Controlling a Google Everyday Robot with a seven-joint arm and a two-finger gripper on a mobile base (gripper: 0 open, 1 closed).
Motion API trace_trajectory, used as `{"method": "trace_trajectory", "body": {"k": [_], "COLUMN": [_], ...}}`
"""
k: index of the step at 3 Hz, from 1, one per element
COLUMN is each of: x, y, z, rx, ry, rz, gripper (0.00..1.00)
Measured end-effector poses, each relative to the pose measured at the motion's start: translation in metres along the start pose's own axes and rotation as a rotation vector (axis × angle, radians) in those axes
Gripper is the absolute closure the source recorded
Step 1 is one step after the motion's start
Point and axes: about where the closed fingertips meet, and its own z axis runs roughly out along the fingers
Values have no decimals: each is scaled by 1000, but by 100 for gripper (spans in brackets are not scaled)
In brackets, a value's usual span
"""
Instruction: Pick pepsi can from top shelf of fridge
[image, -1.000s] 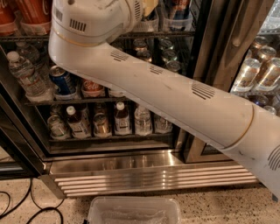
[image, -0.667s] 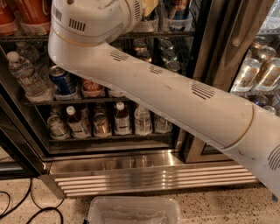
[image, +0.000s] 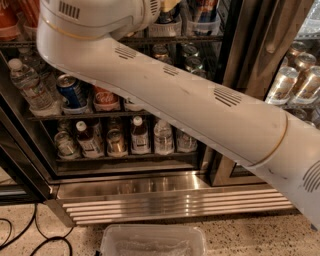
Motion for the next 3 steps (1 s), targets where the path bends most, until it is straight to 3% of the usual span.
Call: {"method": "trace_trajectory", "body": {"k": [1, 2, 3], "x": [-11, 4, 5], "y": [-3, -12, -13], "z": [-6, -11, -11], "rx": [14, 30, 31], "ry": [13, 87, 92], "rz": [6, -3, -5], "gripper": [100, 100, 100]}}
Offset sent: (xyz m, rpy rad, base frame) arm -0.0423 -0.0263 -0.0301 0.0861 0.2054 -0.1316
